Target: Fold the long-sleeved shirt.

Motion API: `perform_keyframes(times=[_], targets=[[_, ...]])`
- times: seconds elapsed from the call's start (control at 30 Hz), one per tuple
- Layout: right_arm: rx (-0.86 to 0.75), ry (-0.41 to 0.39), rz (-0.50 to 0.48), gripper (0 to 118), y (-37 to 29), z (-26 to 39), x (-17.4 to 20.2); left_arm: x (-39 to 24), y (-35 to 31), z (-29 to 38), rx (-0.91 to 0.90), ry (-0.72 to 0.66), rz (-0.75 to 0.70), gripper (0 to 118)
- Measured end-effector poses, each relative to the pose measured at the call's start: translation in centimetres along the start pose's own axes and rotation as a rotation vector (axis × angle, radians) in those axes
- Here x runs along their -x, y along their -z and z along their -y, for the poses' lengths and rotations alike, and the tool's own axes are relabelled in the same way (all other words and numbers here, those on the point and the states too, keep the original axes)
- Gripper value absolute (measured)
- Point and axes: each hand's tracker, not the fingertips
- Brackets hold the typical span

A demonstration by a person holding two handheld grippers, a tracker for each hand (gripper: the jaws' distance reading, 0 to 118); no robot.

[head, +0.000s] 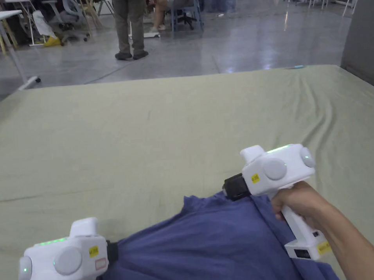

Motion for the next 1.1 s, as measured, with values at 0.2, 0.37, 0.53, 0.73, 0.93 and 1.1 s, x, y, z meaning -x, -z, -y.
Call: perform_keyframes(times=[0.2,0.37,0.53,0.73,0.93,1.1], targets=[[0.206,-0.072,0.023,65,8.9,-2.8,2.6,-0.2,-0.2,0.0,0.012,-0.002,-0.012,0],[0.262,-0.068,-0.003,4,10.0,-1.6,4.7,-0.1,-0.4,0.0,0.005,0.003,-0.002,0],[0.128,-0.057,0.006,4,5.2,-1.7,3.8,-0.6,-1.4,-1.3,-0.040,0.015,-0.027,0],[-0.126,-0.019,0.025,4,-8.6,-6.7,-0.6,-3.2,-6.9,-8.7,-0.222,0.040,0.021,0],[-0.346,-0.032,0.057,4,-21.8,-12.8,-3.4,-8.8,-13.7,-17.8,-0.372,0.125,0.129,0],[-0.544,-0.041,0.235,4,-30.7,-18.5,-4.2,-14.1,-20.9,-26.1,-0.604,0.196,0.090,0]])
